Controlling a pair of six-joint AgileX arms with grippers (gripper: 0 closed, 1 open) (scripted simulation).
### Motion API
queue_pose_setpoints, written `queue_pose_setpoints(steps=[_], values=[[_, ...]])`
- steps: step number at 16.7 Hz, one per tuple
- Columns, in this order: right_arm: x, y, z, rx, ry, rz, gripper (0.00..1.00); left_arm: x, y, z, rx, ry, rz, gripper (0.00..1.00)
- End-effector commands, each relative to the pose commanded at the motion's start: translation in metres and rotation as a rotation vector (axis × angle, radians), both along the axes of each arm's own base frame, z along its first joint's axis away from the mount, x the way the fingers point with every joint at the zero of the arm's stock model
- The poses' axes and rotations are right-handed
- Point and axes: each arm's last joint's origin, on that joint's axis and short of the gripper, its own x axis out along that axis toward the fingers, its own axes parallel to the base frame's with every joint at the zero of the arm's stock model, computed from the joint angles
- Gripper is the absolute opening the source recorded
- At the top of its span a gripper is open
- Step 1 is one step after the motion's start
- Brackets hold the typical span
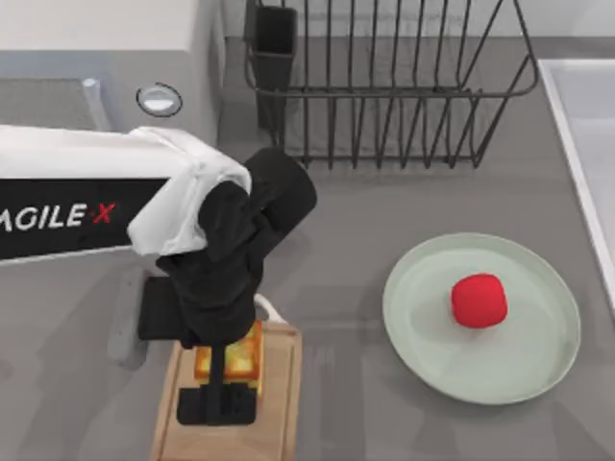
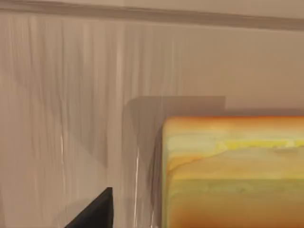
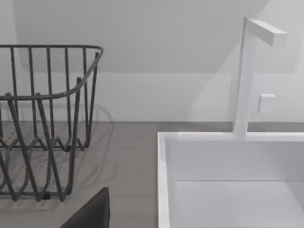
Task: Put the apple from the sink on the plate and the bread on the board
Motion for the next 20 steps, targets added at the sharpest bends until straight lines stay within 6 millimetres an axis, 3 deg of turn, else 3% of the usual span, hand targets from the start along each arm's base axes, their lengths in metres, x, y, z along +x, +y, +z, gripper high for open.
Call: queue_pose_setpoints(steps=[5, 12, 16, 20], values=[[0.0, 0.0, 0.0, 0.0, 0.0, 0.0, 1.0, -0.005, 0.029, 0.021, -0.075, -0.115, -0.101, 1.0], [0.0, 0.0, 0.0, 0.0, 0.0, 0.0, 1.0, -0.039, 0.098, 0.06, -0.113, -0.506, -0.465, 1.0], [0.0, 0.0, 0.0, 0.0, 0.0, 0.0, 1.0, -0.066, 0.133, 0.065, 0.018, -0.755, -0.719, 1.0], [0.0, 0.0, 0.0, 0.0, 0.0, 0.0, 1.0, -0.102, 0.163, 0.07, 0.343, -1.056, -1.008, 1.0]])
